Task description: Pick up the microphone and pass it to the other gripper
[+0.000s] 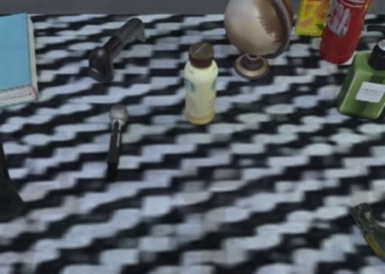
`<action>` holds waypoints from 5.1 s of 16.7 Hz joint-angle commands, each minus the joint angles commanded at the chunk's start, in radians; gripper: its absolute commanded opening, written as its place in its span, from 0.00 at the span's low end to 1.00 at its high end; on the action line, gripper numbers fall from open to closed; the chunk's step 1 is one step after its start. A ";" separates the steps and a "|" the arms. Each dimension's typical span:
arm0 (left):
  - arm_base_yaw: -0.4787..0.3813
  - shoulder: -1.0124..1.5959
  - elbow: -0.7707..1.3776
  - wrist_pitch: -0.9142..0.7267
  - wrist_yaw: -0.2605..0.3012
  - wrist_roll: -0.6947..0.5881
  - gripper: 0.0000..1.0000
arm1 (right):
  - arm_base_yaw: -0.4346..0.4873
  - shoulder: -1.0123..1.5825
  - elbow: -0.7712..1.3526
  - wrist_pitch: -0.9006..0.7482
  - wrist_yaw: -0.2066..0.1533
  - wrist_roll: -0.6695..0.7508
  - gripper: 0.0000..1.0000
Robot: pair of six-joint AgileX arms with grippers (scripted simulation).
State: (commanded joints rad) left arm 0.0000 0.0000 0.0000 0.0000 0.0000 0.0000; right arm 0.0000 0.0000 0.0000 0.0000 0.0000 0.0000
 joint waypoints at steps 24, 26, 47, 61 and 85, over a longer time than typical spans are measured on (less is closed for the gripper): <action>-0.310 1.751 1.294 -0.829 -0.010 -0.281 1.00 | 0.000 0.000 0.000 0.000 0.000 0.000 1.00; -0.331 1.869 1.381 -0.893 -0.014 -0.300 1.00 | 0.000 0.000 0.000 0.000 0.000 0.000 1.00; -0.348 2.190 1.336 -0.644 -0.019 -0.313 1.00 | 0.000 0.000 0.000 0.000 0.000 0.000 1.00; -0.348 2.190 1.336 -0.644 -0.019 -0.313 0.17 | 0.000 0.000 0.000 0.000 0.000 0.000 1.00; -0.330 2.009 1.175 -0.002 0.206 -0.159 0.00 | 0.000 0.000 0.000 0.000 0.000 0.000 1.00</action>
State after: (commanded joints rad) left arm -0.3297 2.0087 1.1754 -0.0024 0.2064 -0.1587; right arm 0.0000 0.0000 0.0000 0.0000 0.0000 0.0000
